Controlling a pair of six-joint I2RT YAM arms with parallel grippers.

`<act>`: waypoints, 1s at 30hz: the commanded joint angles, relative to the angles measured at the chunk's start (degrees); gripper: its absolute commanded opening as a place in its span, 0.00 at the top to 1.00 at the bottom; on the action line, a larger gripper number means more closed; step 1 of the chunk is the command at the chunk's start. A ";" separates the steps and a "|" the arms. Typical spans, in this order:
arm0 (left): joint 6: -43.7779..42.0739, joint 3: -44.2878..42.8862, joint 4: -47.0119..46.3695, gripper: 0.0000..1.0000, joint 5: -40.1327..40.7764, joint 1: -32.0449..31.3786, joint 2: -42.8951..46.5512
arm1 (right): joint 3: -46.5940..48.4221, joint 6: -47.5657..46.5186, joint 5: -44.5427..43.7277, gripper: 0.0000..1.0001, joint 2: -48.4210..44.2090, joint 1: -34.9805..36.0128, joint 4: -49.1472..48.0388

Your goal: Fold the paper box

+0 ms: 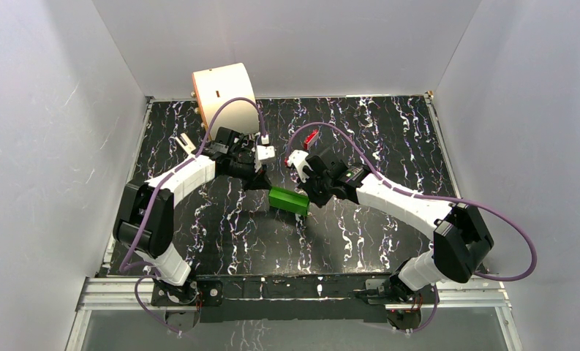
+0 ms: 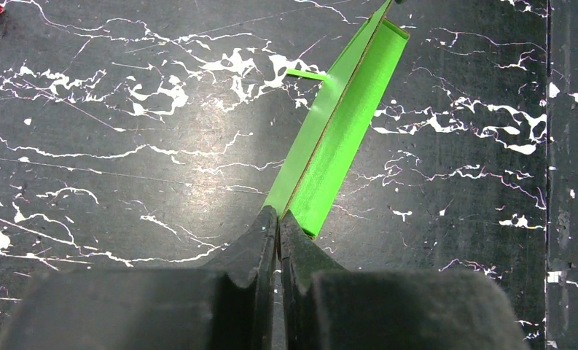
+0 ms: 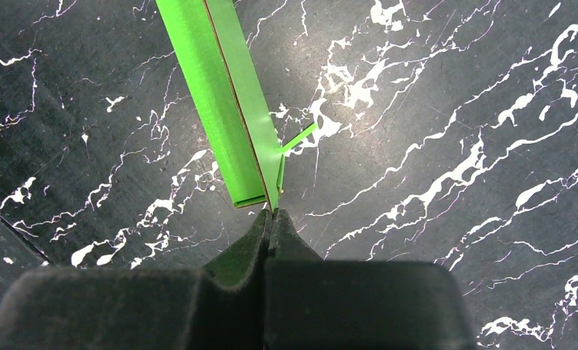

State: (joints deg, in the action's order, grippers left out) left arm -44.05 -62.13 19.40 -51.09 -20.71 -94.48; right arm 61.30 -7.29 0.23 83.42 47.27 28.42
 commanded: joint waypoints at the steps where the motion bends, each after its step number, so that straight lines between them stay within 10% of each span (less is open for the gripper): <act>1: 0.33 -0.20 -0.34 1.00 -0.06 0.34 1.68 | -0.04 0.52 0.74 1.00 -1.39 -0.02 -0.65; 30: 0.87 1.97 -4.48 0.81 -2.83 1.88 5.94 | 0.42 0.26 0.69 1.00 -0.98 0.03 -0.29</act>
State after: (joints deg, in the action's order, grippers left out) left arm -41.76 -58.96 15.16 -50.13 -19.11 -91.81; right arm 61.30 -7.27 0.21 83.42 47.27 28.34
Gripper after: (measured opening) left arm 0.210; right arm 0.032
